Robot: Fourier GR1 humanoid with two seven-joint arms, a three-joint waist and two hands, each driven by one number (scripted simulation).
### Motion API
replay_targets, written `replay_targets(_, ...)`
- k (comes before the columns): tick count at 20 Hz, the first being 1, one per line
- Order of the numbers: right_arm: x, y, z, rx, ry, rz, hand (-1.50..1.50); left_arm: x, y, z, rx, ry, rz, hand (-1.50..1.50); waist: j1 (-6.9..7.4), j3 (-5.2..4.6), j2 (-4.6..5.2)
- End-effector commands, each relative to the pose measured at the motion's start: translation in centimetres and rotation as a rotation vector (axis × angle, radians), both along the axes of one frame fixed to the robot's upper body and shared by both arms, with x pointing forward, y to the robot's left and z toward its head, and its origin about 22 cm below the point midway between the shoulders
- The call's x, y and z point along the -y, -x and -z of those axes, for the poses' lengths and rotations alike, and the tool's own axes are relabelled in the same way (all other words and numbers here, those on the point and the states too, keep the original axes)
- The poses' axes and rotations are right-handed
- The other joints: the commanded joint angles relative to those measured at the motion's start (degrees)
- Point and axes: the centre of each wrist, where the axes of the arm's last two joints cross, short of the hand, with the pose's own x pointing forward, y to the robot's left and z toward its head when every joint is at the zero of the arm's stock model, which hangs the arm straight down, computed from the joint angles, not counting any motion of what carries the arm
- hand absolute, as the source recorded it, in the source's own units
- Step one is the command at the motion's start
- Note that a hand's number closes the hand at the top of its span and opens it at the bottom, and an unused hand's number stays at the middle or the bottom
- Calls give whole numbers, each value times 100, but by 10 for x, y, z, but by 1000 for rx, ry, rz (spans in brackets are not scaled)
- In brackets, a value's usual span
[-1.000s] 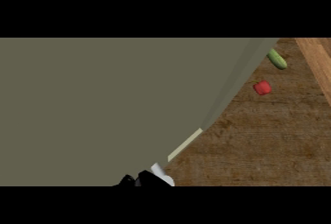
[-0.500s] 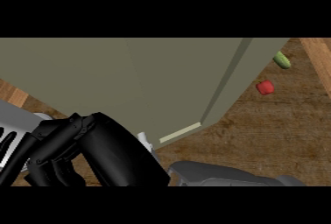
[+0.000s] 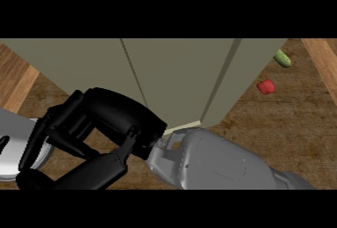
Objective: Pick up the bottled water, place it into the cabinet and close the cabinet
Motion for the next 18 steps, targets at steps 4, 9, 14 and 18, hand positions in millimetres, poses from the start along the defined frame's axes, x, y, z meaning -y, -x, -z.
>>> replay_targets(4, 40, -60, 20, -2, -32, 75, 150, -9, 7, -15, -6, -20, -9, -150, -62, 4, -7)
replay_targets(9, 41, -73, 16, 54, -24, 223, 150, 4, -2, -20, 7, -1, -25, -150, -116, 2, -18)
replay_targets(14, 68, -100, 32, 88, 6, 390, 150, 5, 6, -12, -11, -6, -18, -150, -112, 1, -19)
replay_targets(18, 87, -122, 40, 128, 27, 475, 150, 1, 3, -10, -17, -16, 7, -150, -74, -2, 14)
